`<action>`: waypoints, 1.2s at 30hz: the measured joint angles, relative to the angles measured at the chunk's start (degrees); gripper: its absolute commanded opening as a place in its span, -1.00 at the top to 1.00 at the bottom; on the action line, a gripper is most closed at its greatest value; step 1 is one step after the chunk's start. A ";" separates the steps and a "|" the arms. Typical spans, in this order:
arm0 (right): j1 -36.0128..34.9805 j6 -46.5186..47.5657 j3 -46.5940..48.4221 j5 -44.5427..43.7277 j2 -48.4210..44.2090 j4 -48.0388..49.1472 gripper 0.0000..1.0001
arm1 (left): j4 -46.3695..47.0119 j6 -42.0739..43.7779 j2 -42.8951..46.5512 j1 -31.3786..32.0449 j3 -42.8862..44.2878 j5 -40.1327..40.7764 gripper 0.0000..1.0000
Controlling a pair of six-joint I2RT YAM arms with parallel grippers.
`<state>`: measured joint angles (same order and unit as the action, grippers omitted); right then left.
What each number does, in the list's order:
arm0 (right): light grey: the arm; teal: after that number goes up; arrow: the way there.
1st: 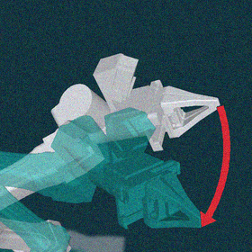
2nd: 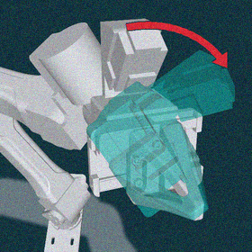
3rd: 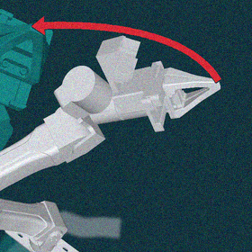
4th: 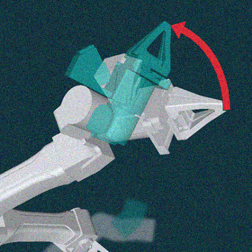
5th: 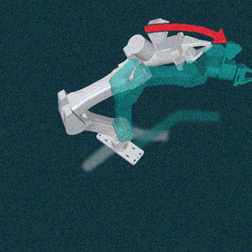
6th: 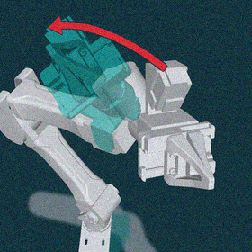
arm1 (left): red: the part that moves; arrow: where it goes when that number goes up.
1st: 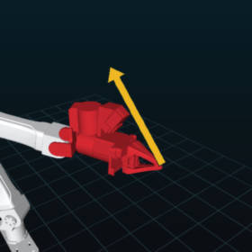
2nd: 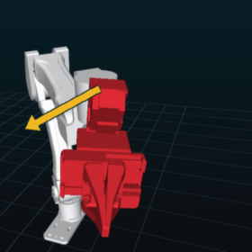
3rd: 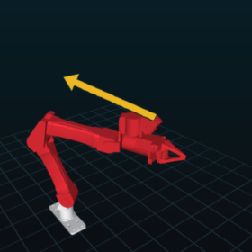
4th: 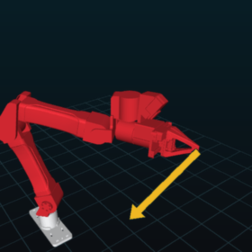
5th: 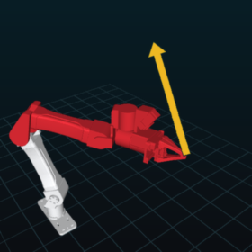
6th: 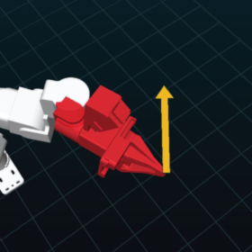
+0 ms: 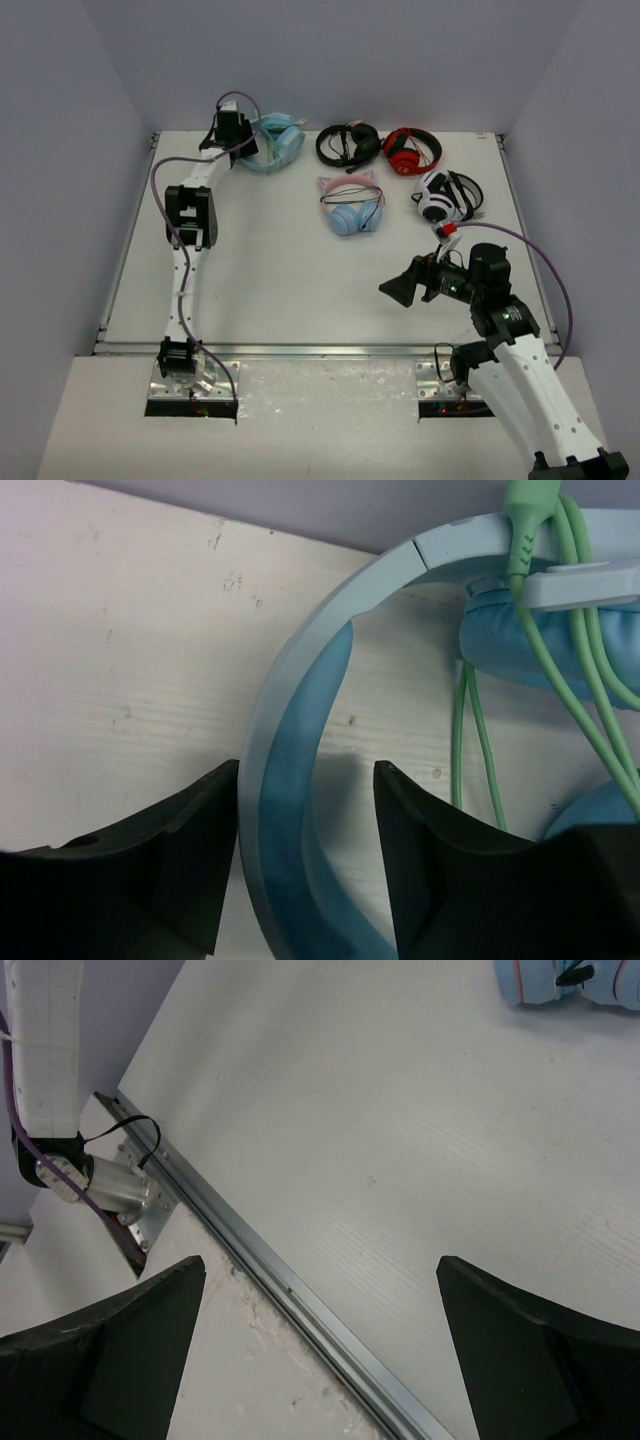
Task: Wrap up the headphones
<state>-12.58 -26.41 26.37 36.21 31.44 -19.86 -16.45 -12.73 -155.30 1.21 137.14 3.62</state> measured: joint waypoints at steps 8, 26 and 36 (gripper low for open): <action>0.00 0.15 0.00 0.02 -0.61 -1.25 -0.98 | -0.61 -1.70 8.68 0.00 -6.75 3.85 -0.31; -0.07 2.62 5.55 -15.15 1.73 -7.17 -0.98 | 11.61 -8.96 71.54 4.31 -73.77 10.84 -1.00; -0.07 2.40 14.43 -36.50 12.94 -14.99 -0.98 | 2.49 -14.32 108.96 11.96 -92.91 15.23 -1.00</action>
<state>-12.64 -24.01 40.80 -0.30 44.38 -34.85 -13.96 -27.05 -46.35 13.17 44.23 18.85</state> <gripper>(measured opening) 0.992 1.000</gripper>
